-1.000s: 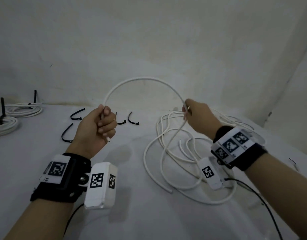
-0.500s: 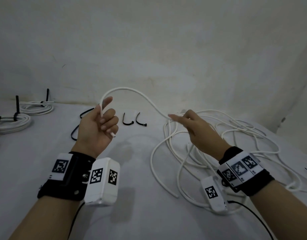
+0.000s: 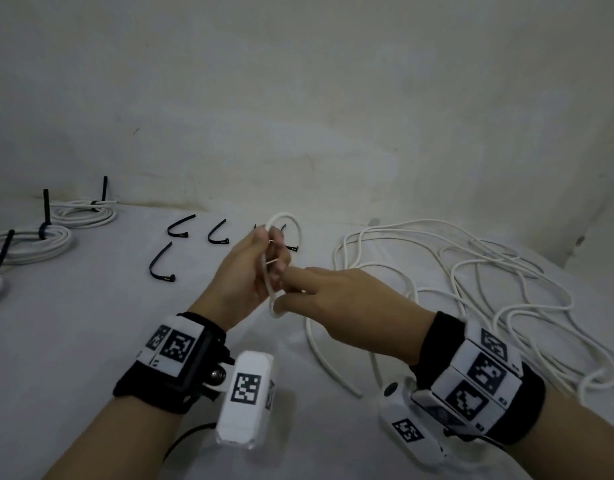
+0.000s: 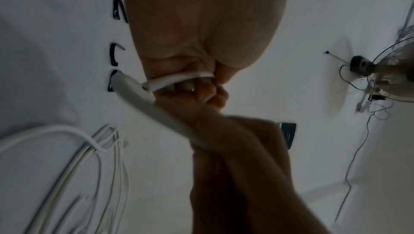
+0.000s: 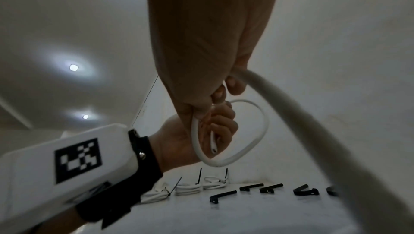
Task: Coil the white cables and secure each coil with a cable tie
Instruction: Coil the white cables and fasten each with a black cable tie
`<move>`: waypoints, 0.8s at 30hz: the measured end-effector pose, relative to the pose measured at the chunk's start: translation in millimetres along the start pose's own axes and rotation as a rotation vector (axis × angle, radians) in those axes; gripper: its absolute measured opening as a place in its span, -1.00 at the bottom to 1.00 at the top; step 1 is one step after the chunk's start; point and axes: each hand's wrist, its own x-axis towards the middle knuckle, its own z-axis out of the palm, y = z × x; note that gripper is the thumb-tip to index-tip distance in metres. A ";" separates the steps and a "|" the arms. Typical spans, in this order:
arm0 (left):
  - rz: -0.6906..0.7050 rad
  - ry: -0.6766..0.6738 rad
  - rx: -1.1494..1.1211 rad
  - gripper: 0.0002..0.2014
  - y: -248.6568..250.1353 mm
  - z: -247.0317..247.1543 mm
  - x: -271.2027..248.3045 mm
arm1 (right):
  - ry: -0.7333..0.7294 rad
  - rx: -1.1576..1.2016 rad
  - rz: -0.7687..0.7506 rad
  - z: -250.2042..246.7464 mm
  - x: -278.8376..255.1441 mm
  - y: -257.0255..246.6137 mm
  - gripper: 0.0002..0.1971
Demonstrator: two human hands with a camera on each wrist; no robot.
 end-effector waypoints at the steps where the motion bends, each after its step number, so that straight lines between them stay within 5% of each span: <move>1: -0.011 -0.032 0.025 -0.64 -3.0 3.5 -1.7 | 0.010 0.010 0.017 -1.7 1.2 -2.3 -0.53; 8: 0.026 -0.114 0.209 -0.67 -15.5 9.9 -4.3 | 0.228 0.275 0.206 -8.7 -1.4 16.9 -0.81; 13: 0.080 -0.184 0.130 -0.69 -12.6 15.0 -7.5 | 0.482 0.389 0.414 -12.5 -4.1 37.6 -0.66; 18: 0.024 -0.202 0.027 -0.67 -11.0 16.6 -10.4 | 0.418 0.511 0.584 -2.2 -0.3 40.1 -0.84; 24: -0.103 -0.251 0.029 -0.68 -8.3 14.0 -8.6 | 0.362 0.552 0.586 -1.7 0.4 42.0 -0.68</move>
